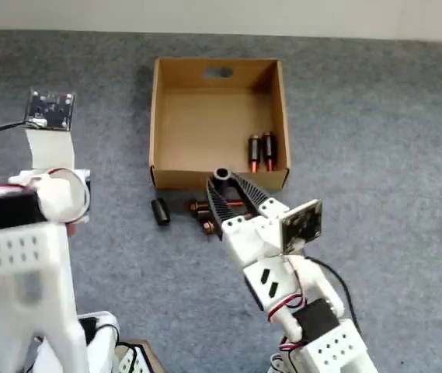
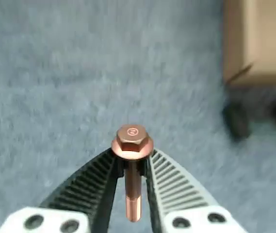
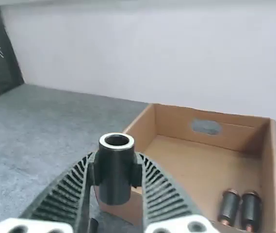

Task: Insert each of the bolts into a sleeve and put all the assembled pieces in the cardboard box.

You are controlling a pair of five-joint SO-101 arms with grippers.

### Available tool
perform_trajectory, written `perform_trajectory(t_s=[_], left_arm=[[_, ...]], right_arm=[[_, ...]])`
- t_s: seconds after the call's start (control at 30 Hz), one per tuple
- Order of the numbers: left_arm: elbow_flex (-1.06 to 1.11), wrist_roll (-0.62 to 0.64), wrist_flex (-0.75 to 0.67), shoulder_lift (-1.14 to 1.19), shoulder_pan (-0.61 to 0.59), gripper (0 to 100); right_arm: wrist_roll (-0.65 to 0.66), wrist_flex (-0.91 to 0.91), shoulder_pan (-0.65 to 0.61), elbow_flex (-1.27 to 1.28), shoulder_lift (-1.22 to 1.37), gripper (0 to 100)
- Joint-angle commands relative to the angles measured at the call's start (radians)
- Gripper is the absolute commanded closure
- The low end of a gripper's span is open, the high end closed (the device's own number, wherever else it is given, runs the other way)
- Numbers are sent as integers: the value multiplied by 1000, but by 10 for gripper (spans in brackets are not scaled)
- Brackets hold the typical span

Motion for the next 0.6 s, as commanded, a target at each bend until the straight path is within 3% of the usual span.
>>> perform_trajectory(t_s=[0.0, 0.13, 0.27, 0.57], left_arm=[[-39, 100, -114, -133, 113, 993], [-38, 186, -213, -173, 213, 992], [-25, 206, -219, -176, 280, 990], [12, 204, -244, -182, 291, 992]], right_arm=[[-3, -99, -16, 59, -10, 993], [-3, -102, -16, 81, -10, 993], [-3, -102, -16, 85, -10, 993], [-3, -104, -16, 88, -10, 993]])
